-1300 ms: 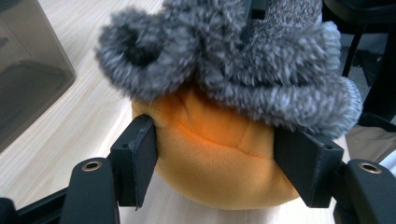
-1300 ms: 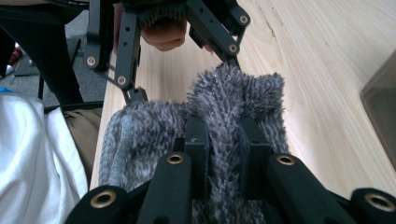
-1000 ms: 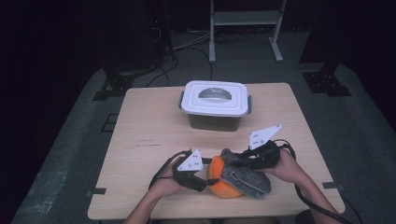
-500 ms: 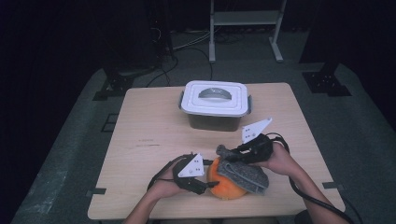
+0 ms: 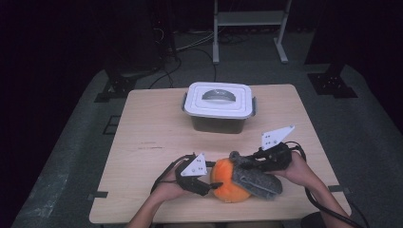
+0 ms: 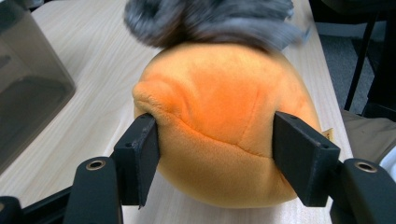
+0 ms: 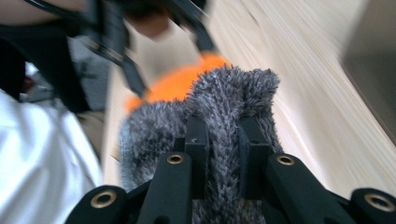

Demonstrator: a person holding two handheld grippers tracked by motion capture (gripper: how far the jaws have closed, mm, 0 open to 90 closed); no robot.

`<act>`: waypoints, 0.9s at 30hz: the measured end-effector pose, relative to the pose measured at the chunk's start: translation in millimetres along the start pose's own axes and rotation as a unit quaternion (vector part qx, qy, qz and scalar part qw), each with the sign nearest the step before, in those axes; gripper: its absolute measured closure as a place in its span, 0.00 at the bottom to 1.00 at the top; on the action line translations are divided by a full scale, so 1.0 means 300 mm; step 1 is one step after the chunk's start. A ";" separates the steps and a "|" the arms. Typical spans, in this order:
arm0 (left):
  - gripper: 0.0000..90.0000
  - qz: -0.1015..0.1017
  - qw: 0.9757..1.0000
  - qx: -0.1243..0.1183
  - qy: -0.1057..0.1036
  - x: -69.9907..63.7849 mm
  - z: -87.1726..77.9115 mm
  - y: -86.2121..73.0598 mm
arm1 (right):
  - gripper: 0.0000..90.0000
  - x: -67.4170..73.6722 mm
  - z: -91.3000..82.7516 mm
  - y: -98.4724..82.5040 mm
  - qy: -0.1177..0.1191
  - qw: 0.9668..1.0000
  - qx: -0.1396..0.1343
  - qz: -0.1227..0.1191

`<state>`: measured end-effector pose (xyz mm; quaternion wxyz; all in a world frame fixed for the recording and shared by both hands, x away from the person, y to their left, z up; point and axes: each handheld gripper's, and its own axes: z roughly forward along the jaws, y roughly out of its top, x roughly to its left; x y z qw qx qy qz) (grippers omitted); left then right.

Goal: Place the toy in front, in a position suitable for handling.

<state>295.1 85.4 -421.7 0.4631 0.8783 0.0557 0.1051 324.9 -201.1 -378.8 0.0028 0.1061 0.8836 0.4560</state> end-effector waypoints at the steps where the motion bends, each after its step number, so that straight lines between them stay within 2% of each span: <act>1: 0.38 -0.001 1.000 0.000 0.000 0.000 -0.001 -0.001 | 0.85 0.013 0.006 0.014 0.007 1.000 -0.003 -0.007; 4: 0.36 -0.005 1.000 -0.001 0.001 0.000 -0.004 -0.003 | 0.85 0.033 0.038 0.028 0.005 0.999 0.020 -0.025; 6: 0.30 -0.022 1.000 -0.013 -0.008 0.003 -0.007 -0.005 | 0.85 0.022 0.054 0.014 -0.003 0.999 0.029 -0.021; 9: 0.22 -0.038 0.999 -0.026 -0.026 0.015 -0.014 -0.008 | 0.85 -0.001 0.053 0.000 -0.013 1.000 0.021 -0.010; 11: 0.23 -0.042 0.998 -0.029 -0.031 0.014 -0.008 -0.008 | 0.85 -0.016 0.053 -0.002 -0.024 0.999 0.021 -0.006; 14: 0.31 -0.039 0.999 -0.017 -0.017 0.009 0.009 -0.003 | 0.85 -0.024 0.062 0.009 -0.023 0.999 0.024 -0.006; 16: 0.33 -0.048 0.999 -0.023 -0.014 0.012 0.010 -0.003 | 0.85 -0.012 0.063 0.032 -0.025 0.999 0.029 -0.018; 19: 0.35 -0.051 0.998 -0.032 -0.012 0.007 0.013 0.007 | 0.86 0.015 0.064 0.080 -0.013 0.999 0.017 -0.034; 21: 0.36 -0.044 0.999 -0.030 -0.012 0.000 0.016 0.017 | 0.86 0.040 0.085 0.117 -0.010 0.998 0.027 -0.056; 23: 0.36 -0.041 0.999 -0.023 -0.008 -0.003 0.015 0.017 | 0.86 0.060 0.115 0.138 -0.011 0.996 0.050 -0.071; 27: 0.36 -0.052 0.998 -0.024 -0.009 0.006 0.012 -0.001 | 0.86 0.052 0.128 0.129 -0.012 0.996 0.058 -0.070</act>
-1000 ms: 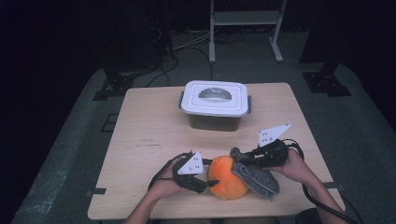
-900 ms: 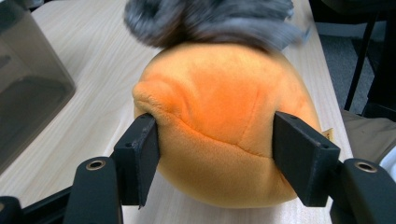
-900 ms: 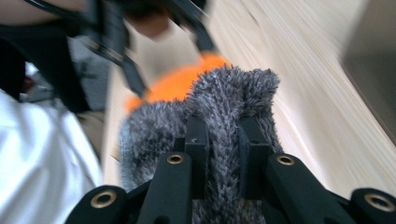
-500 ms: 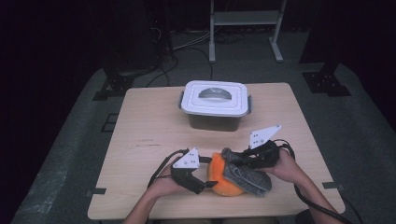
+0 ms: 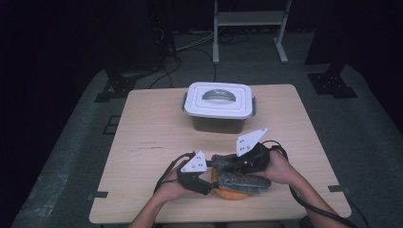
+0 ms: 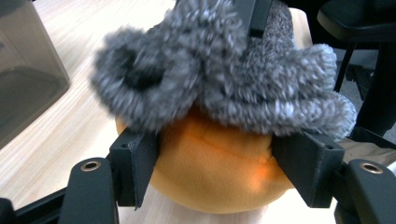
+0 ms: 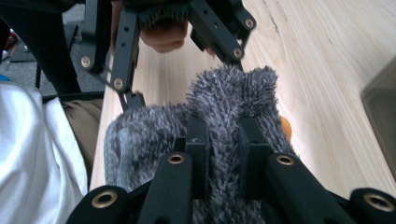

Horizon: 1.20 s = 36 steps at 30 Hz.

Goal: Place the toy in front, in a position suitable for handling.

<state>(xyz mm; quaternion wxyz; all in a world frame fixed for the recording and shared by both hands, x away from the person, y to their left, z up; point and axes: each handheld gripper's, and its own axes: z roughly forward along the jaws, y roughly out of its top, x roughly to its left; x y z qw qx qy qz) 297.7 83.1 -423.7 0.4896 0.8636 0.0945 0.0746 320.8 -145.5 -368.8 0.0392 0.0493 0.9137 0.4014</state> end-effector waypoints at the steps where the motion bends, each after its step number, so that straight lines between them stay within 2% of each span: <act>1: 0.36 -0.001 1.000 -0.001 0.000 0.002 0.000 -0.001 | 0.86 -0.003 -0.006 -0.007 -0.001 1.000 -0.001 0.004; 6: 0.36 0.000 1.000 -0.003 0.000 0.001 0.003 0.000 | 0.86 -0.022 -0.043 -0.053 -0.017 1.000 0.006 0.021; 10: 0.32 0.002 1.000 -0.009 0.006 -0.001 -0.002 0.012 | 0.86 -0.023 -0.045 -0.082 -0.016 0.999 -0.009 0.033; 12: 0.27 -0.008 1.000 -0.018 0.018 0.000 -0.001 0.018 | 0.86 -0.016 -0.041 -0.092 -0.007 0.999 -0.018 0.035; 14: 0.24 -0.010 1.000 -0.015 0.020 0.001 0.007 0.015 | 0.86 -0.006 -0.037 -0.098 0.013 0.999 -0.023 0.039; 17: 0.29 -0.009 1.000 -0.011 0.015 -0.004 0.015 0.008 | 0.86 0.004 -0.039 -0.088 0.010 0.999 -0.017 0.030; 19: 0.31 -0.005 1.000 -0.007 0.014 -0.006 0.012 0.009 | 0.86 0.001 -0.049 -0.079 0.002 0.999 -0.024 0.028; 22: 0.33 0.009 1.000 0.000 0.012 -0.012 0.008 0.007 | 0.86 -0.014 -0.066 -0.080 -0.014 0.998 -0.041 0.036; 25: 0.33 0.009 1.000 0.002 0.011 -0.012 0.004 0.003 | 0.86 -0.029 -0.078 -0.104 -0.022 0.998 -0.039 0.048; 28: 0.33 0.011 1.000 0.005 0.009 -0.009 -0.001 0.000 | 0.86 -0.038 -0.080 -0.150 -0.020 0.997 -0.033 0.066; 31: 0.33 0.014 1.000 0.003 0.007 -0.011 0.001 0.003 | 0.86 -0.043 -0.090 -0.211 -0.014 0.995 -0.045 0.093; 34: 0.33 0.022 1.000 -0.001 0.005 -0.018 0.007 0.008 | 0.86 -0.041 -0.096 -0.228 -0.014 0.994 -0.046 0.100; 36: 0.34 0.031 1.000 0.000 0.004 -0.023 0.006 0.009 | 0.85 -0.034 -0.094 -0.210 -0.019 0.995 -0.037 0.086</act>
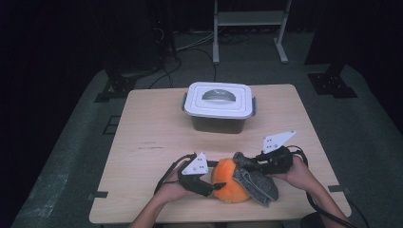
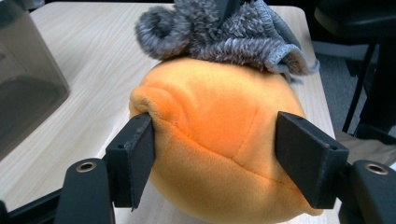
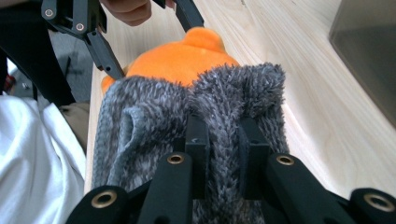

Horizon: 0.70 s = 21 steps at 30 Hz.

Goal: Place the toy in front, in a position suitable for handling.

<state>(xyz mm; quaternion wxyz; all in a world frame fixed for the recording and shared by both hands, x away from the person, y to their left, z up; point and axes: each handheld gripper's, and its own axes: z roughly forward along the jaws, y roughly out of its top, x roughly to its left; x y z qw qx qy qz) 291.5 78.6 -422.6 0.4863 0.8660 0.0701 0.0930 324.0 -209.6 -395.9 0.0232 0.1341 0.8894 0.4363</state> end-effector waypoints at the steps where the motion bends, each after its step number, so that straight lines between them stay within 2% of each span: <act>1: 0.34 0.003 1.000 0.002 -0.001 0.001 -0.003 -0.001 | 0.85 0.004 0.001 0.011 0.001 1.000 -0.002 -0.003; 4: 0.34 0.004 1.000 0.007 0.000 0.002 -0.011 -0.006 | 0.85 0.008 0.008 0.039 0.006 1.000 -0.011 -0.013; 6: 0.33 -0.001 1.000 0.008 0.000 0.008 -0.016 -0.009 | 0.85 0.008 0.019 0.042 0.006 1.000 -0.008 -0.018; 11: 0.22 -0.042 0.999 -0.010 -0.003 0.019 -0.018 0.003 | 0.85 0.024 0.029 0.027 0.012 1.000 -0.019 -0.011; 14: 0.19 -0.055 0.998 -0.008 -0.012 0.021 -0.002 0.004 | 0.85 0.052 0.039 0.040 0.022 0.999 -0.026 -0.027; 17: 0.26 -0.046 0.999 0.006 -0.013 0.016 0.005 -0.002 | 0.85 0.079 0.050 0.057 0.019 0.999 -0.015 -0.048; 18: 0.27 -0.047 0.999 0.004 -0.016 0.017 0.004 -0.005 | 0.85 0.079 0.051 0.057 0.018 0.998 -0.014 -0.051; 21: 0.31 -0.041 0.999 0.004 -0.017 0.018 0.001 -0.008 | 0.85 0.063 0.038 0.038 0.021 0.999 -0.020 -0.039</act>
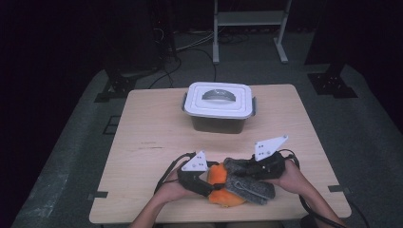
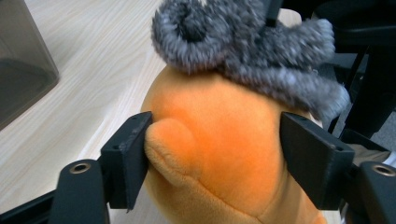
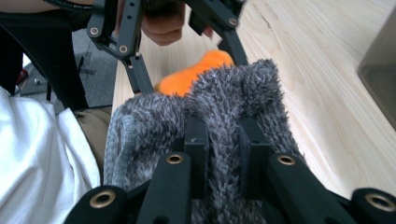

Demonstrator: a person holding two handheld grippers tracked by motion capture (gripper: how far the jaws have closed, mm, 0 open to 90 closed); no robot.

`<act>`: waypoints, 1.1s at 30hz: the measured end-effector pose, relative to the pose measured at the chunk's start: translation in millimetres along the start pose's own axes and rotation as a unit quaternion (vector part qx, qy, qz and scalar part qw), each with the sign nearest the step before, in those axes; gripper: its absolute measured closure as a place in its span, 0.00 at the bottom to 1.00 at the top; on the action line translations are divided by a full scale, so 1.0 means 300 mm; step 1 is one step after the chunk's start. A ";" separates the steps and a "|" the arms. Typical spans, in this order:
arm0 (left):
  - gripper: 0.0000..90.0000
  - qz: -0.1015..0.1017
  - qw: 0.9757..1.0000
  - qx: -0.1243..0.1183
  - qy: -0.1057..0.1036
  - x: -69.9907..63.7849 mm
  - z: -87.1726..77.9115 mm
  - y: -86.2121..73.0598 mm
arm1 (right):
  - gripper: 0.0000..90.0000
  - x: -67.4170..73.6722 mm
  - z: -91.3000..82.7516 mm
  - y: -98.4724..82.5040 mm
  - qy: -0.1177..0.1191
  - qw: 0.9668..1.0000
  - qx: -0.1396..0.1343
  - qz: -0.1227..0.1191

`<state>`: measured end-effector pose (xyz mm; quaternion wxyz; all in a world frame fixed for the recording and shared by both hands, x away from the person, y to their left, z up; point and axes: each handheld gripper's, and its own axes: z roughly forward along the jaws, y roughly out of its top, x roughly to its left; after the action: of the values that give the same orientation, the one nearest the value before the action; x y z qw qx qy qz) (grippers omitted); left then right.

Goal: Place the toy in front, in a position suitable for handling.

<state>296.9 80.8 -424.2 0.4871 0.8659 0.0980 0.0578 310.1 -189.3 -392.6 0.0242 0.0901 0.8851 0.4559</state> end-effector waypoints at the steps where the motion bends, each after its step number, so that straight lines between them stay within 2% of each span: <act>1: 0.31 0.000 1.000 -0.001 -0.001 0.001 -0.001 -0.001 | 0.85 -0.005 -0.007 -0.012 0.001 1.000 -0.002 0.008; 6: 0.31 -0.002 1.000 -0.003 -0.002 0.002 -0.001 0.001 | 0.85 -0.031 -0.035 -0.067 -0.004 0.999 -0.017 0.043; 8: 0.27 -0.006 1.000 -0.002 -0.004 0.005 -0.004 0.005 | 0.85 -0.028 -0.033 -0.074 -0.003 0.999 -0.021 0.044; 11: 0.20 -0.031 0.999 0.006 -0.006 0.015 -0.007 0.007 | 0.85 -0.015 -0.026 -0.075 -0.001 0.999 -0.024 0.040; 12: 0.18 -0.031 0.999 0.010 -0.006 0.018 -0.010 0.006 | 0.85 -0.011 -0.025 -0.077 0.001 0.999 -0.024 0.039; 16: 0.17 -0.049 0.998 0.014 -0.021 0.022 -0.009 0.001 | 0.85 -0.001 -0.024 -0.091 0.004 0.999 -0.032 0.039; 21: 0.18 -0.077 0.996 0.023 -0.044 0.029 0.018 -0.010 | 0.85 0.027 -0.024 -0.098 0.008 0.999 -0.033 0.033; 22: 0.24 -0.069 0.996 0.021 -0.043 0.026 0.018 -0.009 | 0.85 0.033 -0.025 -0.096 0.009 0.999 -0.032 0.033; 25: 0.41 -0.027 0.999 0.019 -0.029 0.018 0.007 0.008 | 0.85 0.034 -0.032 -0.087 0.006 0.999 -0.028 0.028; 27: 0.46 0.001 1.000 0.007 -0.011 0.011 -0.006 0.020 | 0.85 0.023 -0.046 -0.074 0.005 0.999 -0.033 0.027; 28: 0.47 0.020 1.000 0.000 0.004 0.008 -0.015 0.026 | 0.85 0.018 -0.054 -0.064 0.000 0.999 -0.038 0.023; 30: 0.49 0.062 0.997 -0.015 0.033 0.001 -0.032 0.039 | 0.85 0.004 -0.074 -0.039 -0.012 0.998 -0.062 0.021; 31: 0.49 0.075 0.996 -0.021 0.040 0.000 -0.040 0.044 | 0.85 -0.005 -0.082 -0.024 -0.016 0.997 -0.074 0.019; 33: 0.48 0.085 0.995 -0.031 0.038 0.006 -0.050 0.042 | 0.85 -0.021 -0.085 0.002 -0.023 0.996 -0.084 0.014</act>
<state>297.0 87.3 -405.7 0.5026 0.8529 0.0403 0.1351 313.3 -210.5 -377.4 0.0459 0.1110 0.8414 0.5269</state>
